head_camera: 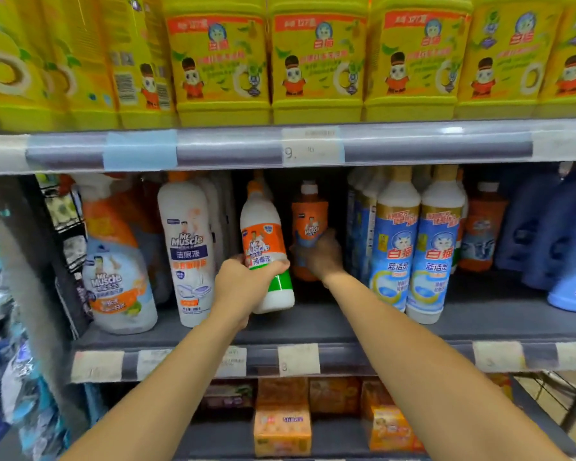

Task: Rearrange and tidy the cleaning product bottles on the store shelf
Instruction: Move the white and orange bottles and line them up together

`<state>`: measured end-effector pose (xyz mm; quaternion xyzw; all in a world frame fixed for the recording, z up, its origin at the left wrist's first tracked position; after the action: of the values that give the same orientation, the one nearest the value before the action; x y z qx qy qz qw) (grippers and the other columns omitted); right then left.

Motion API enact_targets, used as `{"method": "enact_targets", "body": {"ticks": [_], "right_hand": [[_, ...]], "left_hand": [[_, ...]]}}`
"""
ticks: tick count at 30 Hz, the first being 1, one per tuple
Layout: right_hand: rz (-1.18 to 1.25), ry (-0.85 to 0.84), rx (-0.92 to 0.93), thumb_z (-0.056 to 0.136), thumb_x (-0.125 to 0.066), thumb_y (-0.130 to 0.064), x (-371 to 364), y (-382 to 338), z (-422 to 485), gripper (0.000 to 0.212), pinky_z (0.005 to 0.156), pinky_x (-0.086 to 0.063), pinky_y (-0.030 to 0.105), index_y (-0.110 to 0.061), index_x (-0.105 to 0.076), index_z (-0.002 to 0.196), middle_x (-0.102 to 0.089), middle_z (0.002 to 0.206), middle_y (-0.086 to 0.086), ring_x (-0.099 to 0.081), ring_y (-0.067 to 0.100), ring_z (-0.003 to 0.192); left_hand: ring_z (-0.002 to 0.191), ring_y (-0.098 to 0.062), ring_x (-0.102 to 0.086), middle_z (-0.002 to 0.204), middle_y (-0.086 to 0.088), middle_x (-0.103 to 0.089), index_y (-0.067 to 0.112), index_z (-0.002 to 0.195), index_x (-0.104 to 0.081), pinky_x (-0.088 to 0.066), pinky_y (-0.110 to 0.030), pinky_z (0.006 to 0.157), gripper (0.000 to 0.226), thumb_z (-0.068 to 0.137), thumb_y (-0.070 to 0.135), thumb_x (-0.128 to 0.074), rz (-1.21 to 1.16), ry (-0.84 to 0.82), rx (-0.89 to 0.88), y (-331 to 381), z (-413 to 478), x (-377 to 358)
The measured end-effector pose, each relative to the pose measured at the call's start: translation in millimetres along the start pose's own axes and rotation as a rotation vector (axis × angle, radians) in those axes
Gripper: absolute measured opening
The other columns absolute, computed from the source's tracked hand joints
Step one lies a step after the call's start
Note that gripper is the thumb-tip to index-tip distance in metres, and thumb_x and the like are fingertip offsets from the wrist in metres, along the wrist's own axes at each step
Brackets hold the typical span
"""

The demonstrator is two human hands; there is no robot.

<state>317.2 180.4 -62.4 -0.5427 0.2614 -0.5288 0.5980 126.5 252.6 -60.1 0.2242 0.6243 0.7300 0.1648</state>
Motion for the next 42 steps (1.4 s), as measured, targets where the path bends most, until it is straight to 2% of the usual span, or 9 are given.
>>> {"method": "enact_targets", "body": {"ticks": [9, 17, 21, 24, 27, 32, 34, 37, 42], "right_hand": [[0.035, 0.018, 0.002, 0.075, -0.079, -0.013, -8.5, 9.2, 21.6, 0.075, 0.081, -0.038, 0.027, -0.006, -0.035, 0.135, -0.058, 0.126, 0.013, -0.056, 0.027, 0.111], [0.035, -0.028, -0.033, 0.076, -0.079, -0.012, -13.1, 13.1, 24.3, 0.072, 0.085, -0.04, 0.03, -0.007, -0.036, 0.133, -0.056, 0.128, 0.013, -0.055, 0.029, 0.117], [-0.237, -0.202, -0.009, 0.081, -0.074, -0.02, -10.0, 9.9, 5.6, 0.063, 0.099, -0.041, 0.032, -0.008, -0.044, 0.135, -0.053, 0.135, 0.013, -0.052, 0.027, 0.122], [-0.467, -0.329, 0.01, 0.084, -0.069, -0.031, -1.0, 3.7, -25.4, 0.051, 0.091, -0.048, 0.031, -0.012, -0.052, 0.129, -0.057, 0.129, 0.012, -0.057, 0.027, 0.112], [-0.759, -0.439, 0.092, 0.083, -0.064, -0.047, 15.0, 0.7, -63.8, 0.063, 0.085, -0.047, 0.03, -0.009, -0.049, 0.13, -0.056, 0.128, 0.013, -0.057, 0.028, 0.11], [-0.86, -0.57, 0.316, 0.086, -0.036, -0.069, 36.2, 3.6, -116.0, 0.067, 0.098, -0.043, 0.041, -0.026, -0.044, 0.136, -0.047, 0.139, 0.0, -0.048, 0.021, 0.124], [-0.933, -0.616, 0.389, 0.084, -0.029, -0.075, 39.6, 9.1, -125.4, 0.071, 0.099, -0.041, 0.039, -0.029, -0.043, 0.137, -0.045, 0.142, -0.005, -0.044, 0.017, 0.127], [-1.0, -0.627, 0.508, 0.082, -0.032, -0.077, 41.7, 15.2, -131.2, 0.079, 0.106, -0.034, 0.036, -0.03, -0.034, 0.144, -0.036, 0.151, -0.005, -0.035, 0.015, 0.135], [-0.984, -0.605, 0.553, 0.081, -0.033, -0.079, 41.3, 18.7, -127.9, 0.08, 0.107, -0.031, 0.035, -0.032, -0.032, 0.145, -0.034, 0.152, -0.006, -0.033, 0.013, 0.136]], "left_hand": [[0.079, -0.016, -0.068, 0.088, 0.001, -0.07, 0.027, 0.084, -0.06, -0.054, -0.031, 0.07, 0.04, 0.06, 0.025, -0.091, 0.019, -0.005, -0.025, -5.6, 29.9, -4.0], [0.1, -0.028, -0.067, 0.112, -0.009, -0.069, 0.013, 0.116, -0.061, -0.055, -0.048, 0.091, 0.064, 0.06, 0.024, -0.091, 0.076, 0.031, -0.062, -12.8, 53.2, -25.8], [0.104, -0.028, -0.065, 0.117, -0.01, -0.067, 0.012, 0.118, -0.059, -0.053, -0.043, 0.092, 0.066, 0.061, 0.025, -0.09, 0.087, 0.107, -0.052, -17.1, 66.7, -32.0], [0.111, -0.029, -0.062, 0.124, -0.011, -0.065, 0.01, 0.122, -0.057, -0.051, -0.043, 0.095, 0.069, 0.063, 0.025, -0.089, 0.127, 0.129, -0.078, -18.2, 77.1, -38.4], [0.114, -0.029, -0.061, 0.127, -0.012, -0.064, 0.007, 0.125, -0.055, -0.05, -0.042, 0.097, 0.075, 0.06, 0.023, -0.091, 0.14, 0.141, -0.125, -17.1, 86.3, -45.3], [0.116, -0.028, -0.061, 0.127, -0.011, -0.064, 0.01, 0.127, -0.055, -0.049, -0.043, 0.1, 0.077, 0.06, 0.018, -0.09, 0.067, 0.152, -0.148, -24.8, 98.6, -54.3], [0.118, -0.028, -0.059, 0.128, -0.011, -0.063, 0.01, 0.128, -0.053, -0.047, -0.042, 0.102, 0.077, 0.061, 0.015, -0.09, 0.043, 0.16, -0.146, -29.8, 105.1, -55.3], [0.119, -0.028, -0.058, 0.129, -0.011, -0.062, 0.01, 0.131, -0.051, -0.046, -0.04, 0.102, 0.077, 0.063, 0.011, -0.088, 0.042, 0.167, -0.141, -34.3, 114.9, -56.2], [0.121, -0.028, -0.057, 0.13, -0.011, -0.061, 0.012, 0.131, -0.051, -0.044, -0.044, 0.105, 0.074, 0.065, 0.01, -0.086, 0.068, 0.139, -0.114, -36.8, 125.0, -56.0]]}}
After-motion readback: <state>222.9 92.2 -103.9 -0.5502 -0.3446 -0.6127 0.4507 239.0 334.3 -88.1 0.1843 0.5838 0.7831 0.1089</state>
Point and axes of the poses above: each hand's wrist, its own z-axis towards the middle knuckle, its own x-axis out of the back of the hand, y = z × x, the point moved 6 cm from there along z, towards the middle knuckle
